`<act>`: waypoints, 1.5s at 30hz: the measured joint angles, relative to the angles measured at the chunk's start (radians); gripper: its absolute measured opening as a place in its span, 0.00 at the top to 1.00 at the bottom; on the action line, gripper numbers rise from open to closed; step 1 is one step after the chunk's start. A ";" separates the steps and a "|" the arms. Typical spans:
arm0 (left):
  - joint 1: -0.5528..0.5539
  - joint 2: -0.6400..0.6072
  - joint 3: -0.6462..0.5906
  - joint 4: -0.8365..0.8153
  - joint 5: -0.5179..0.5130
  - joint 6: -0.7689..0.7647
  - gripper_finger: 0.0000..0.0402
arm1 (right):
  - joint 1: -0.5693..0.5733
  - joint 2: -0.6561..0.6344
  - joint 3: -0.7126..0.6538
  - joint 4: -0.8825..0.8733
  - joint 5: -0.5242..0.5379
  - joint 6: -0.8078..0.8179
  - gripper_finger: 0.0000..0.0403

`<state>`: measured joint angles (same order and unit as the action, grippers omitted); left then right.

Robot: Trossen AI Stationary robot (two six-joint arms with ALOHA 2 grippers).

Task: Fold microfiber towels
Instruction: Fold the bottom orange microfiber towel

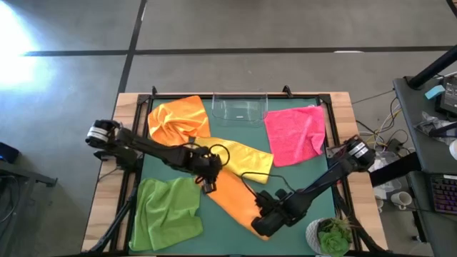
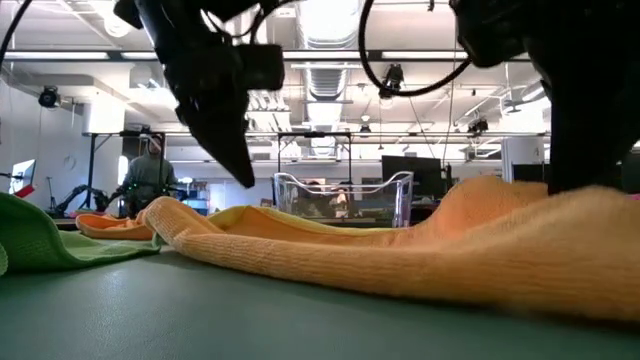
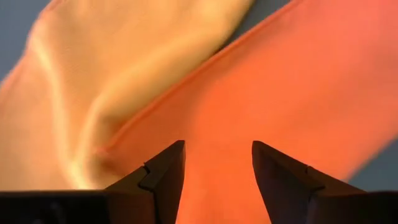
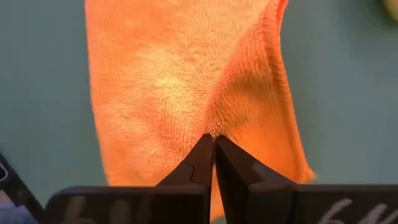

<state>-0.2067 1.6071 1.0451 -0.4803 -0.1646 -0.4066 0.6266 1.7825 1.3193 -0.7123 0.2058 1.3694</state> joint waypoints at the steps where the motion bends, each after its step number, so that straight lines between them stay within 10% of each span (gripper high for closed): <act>1: -0.017 -0.004 0.000 0.020 0.001 -0.009 0.57 | 0.002 -0.012 0.000 0.000 0.007 -0.008 0.98; 29: -0.131 0.224 -0.015 0.241 -0.002 -0.318 0.57 | -0.007 0.030 -0.006 -0.058 -0.049 -0.058 0.97; 45: -0.116 0.166 -0.016 -0.113 -0.137 -0.240 0.57 | -0.025 -0.045 0.024 -0.079 -0.027 -0.060 0.63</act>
<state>-0.3226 1.7730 1.0294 -0.5932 -0.3012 -0.6469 0.6020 1.7371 1.3430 -0.7914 0.1785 1.3097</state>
